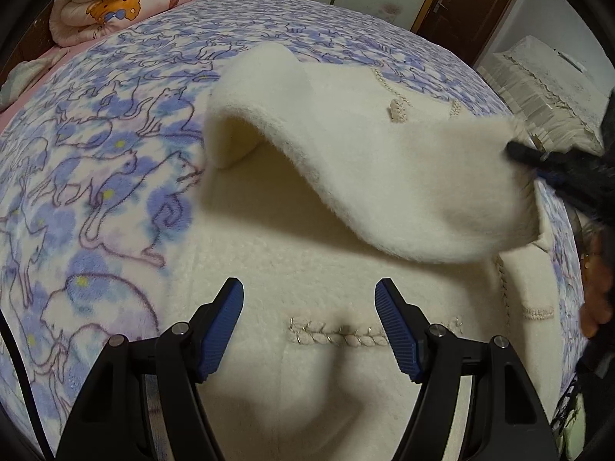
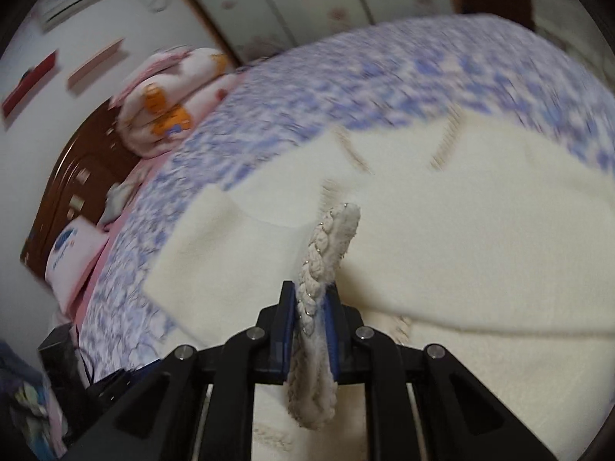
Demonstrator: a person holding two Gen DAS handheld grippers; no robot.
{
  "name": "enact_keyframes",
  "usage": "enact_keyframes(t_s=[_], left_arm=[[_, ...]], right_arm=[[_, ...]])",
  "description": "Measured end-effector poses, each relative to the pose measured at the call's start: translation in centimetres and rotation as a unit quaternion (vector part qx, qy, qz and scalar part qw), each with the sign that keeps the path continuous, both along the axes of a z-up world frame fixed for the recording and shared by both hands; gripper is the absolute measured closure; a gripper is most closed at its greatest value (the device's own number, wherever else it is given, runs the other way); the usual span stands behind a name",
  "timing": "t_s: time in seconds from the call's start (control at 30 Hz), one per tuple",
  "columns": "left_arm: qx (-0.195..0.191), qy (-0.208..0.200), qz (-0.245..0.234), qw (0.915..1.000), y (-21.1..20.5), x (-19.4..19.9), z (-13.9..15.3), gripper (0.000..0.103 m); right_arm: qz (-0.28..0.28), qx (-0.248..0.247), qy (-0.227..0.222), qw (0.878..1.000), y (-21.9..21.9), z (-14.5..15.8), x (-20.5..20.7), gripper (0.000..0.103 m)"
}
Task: Fold large clothes
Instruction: 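Straighten the second sleeve's braided cuff with the right gripper while the left gripper grasps the cardigan side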
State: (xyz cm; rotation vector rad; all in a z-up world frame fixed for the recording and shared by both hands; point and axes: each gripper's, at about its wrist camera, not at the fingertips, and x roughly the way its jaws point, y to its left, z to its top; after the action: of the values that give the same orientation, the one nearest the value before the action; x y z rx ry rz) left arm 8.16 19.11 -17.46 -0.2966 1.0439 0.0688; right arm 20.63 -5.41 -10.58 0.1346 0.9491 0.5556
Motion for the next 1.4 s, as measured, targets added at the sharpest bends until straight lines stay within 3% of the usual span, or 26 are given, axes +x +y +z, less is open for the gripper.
enact_keyframes(t_s=[0.13, 0.23, 0.3, 0.4, 0.43, 0.5, 0.6, 0.83, 1.1, 1.23, 1.3, 1.33, 1.4], left_arm=[[-0.005, -0.013, 0.019, 0.9997, 0.7, 1.0, 0.5, 0.033], [-0.011, -0.023, 0.028, 0.9993, 1.1, 1.3, 1.1, 0.033], [-0.008, -0.025, 0.028, 0.9993, 1.3, 1.5, 1.2, 0.033], [0.0, -0.021, 0.025, 0.9995, 1.7, 1.8, 1.1, 0.033], [0.002, -0.018, 0.025, 0.9995, 1.9, 1.9, 1.0, 0.033], [0.004, -0.016, 0.027, 0.9995, 2.5, 2.4, 1.0, 0.033], [-0.004, -0.012, 0.031, 0.9994, 3.9, 3.7, 0.9, 0.033], [-0.021, 0.011, 0.039, 0.9989, 7.5, 9.5, -0.1, 0.033], [-0.041, 0.057, 0.04, 0.9967, 10.0, 16.2, -3.3, 0.033], [-0.072, 0.056, 0.046, 0.9948, 10.4, 17.7, -4.6, 0.034], [-0.071, 0.037, 0.044, 0.9958, 10.2, 18.1, -4.4, 0.071], [-0.047, 0.024, 0.053, 0.9972, 9.8, 18.2, -3.7, 0.087], [-0.016, -0.012, 0.061, 0.998, 8.9, 18.1, -2.3, 0.091]], right_arm=[[0.022, -0.01, -0.075, 0.997, 1.4, 5.5, 0.4, 0.089], [-0.024, -0.009, -0.111, 0.994, -0.4, 8.2, 2.5, 0.09], [-0.088, -0.031, -0.115, 0.989, -2.8, 8.3, 4.2, 0.09], [-0.162, -0.088, -0.073, 0.98, -6.5, 5.7, 6.2, 0.081], [-0.172, -0.095, -0.043, 0.98, -7.7, 4.1, 6.7, 0.071], [-0.174, -0.086, 0.016, 0.981, -9.9, 1.0, 7.0, 0.07], [-0.16, -0.072, 0.062, 0.983, -11.6, -2.2, 6.1, 0.07], [-0.131, -0.047, 0.102, 0.985, -11.5, -5.6, 5.2, 0.07], [-0.129, -0.021, 0.112, 0.985, -10.6, -7.1, 8.6, 0.07], [-0.138, -0.024, 0.115, 0.983, -9.9, -8.4, 10.2, 0.067], [-0.129, -0.047, 0.099, 0.986, -9.2, -8.4, 10.4, 0.073], [-0.117, -0.067, 0.084, 0.987, -8.6, -8.0, 10.3, 0.088], [-0.11, -0.083, 0.037, 0.99, -7.9, -6.4, 9.8, 0.089]])
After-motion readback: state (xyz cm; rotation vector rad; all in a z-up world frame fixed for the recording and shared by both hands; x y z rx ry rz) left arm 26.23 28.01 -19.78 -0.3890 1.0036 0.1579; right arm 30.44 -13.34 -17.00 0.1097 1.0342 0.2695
